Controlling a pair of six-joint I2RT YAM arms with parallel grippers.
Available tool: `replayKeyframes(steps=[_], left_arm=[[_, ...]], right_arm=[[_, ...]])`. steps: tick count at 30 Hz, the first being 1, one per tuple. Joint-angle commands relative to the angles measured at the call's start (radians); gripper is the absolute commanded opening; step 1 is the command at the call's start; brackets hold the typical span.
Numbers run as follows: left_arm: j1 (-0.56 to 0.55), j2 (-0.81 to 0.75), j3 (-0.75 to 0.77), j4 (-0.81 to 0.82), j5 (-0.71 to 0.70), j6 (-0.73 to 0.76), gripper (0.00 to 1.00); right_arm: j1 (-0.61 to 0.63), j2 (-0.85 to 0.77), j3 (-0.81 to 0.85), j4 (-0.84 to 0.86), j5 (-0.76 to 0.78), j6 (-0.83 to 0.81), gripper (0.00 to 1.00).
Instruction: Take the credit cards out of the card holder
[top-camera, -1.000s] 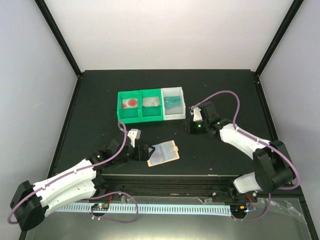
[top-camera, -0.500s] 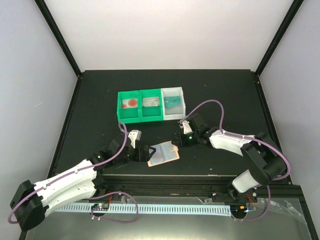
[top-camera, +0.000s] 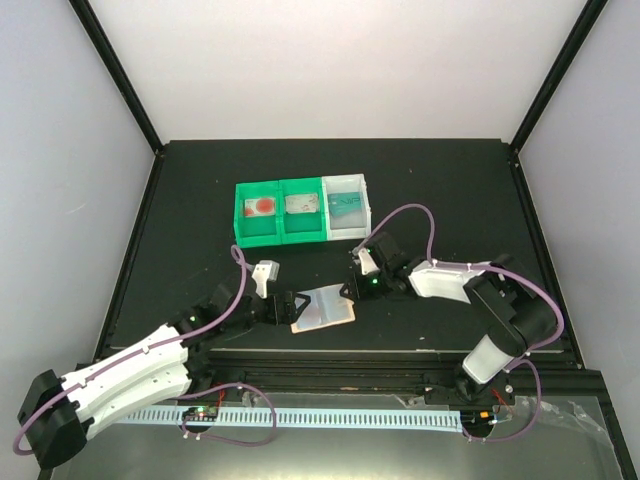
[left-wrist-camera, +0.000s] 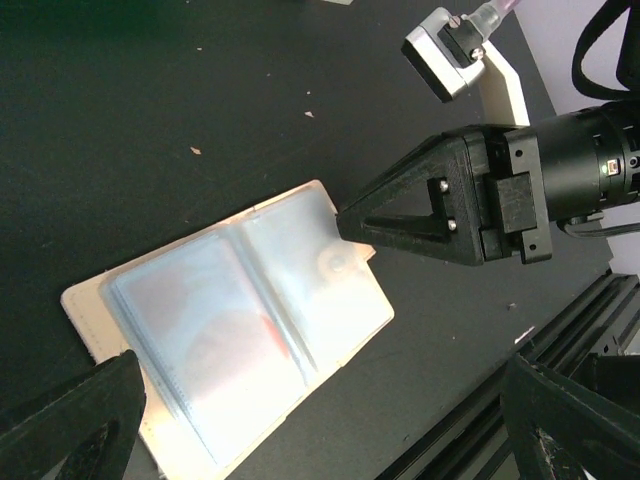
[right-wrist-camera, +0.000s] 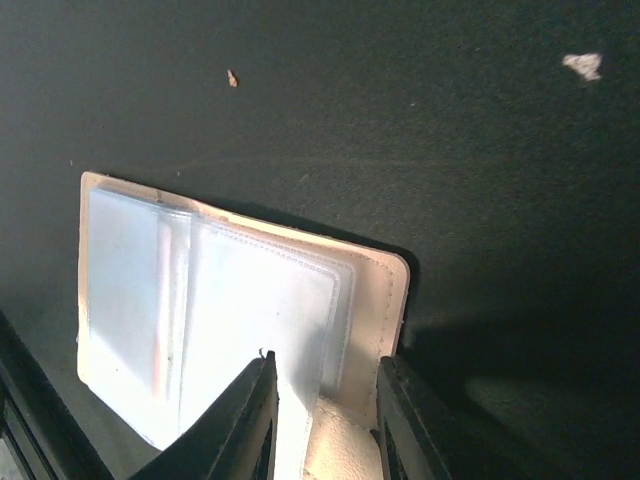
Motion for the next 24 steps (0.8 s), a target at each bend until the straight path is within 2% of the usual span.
replayKeyframes(steps=[1,14,24], left_arm=[[0.007,-0.007,-0.013,0.044,0.016,-0.011,0.99],[0.031,-0.005,-0.093,0.153,0.032,-0.095,0.99],[0.095,0.043,-0.162,0.243,0.095,-0.102,0.98]], right_arm=[[0.020,-0.004,-0.022,0.031,0.002,-0.012,0.29],[0.072,-0.074,-0.116,0.062,0.007,0.032,0.26],[0.090,-0.181,-0.108,-0.002,0.081,0.096,0.26]])
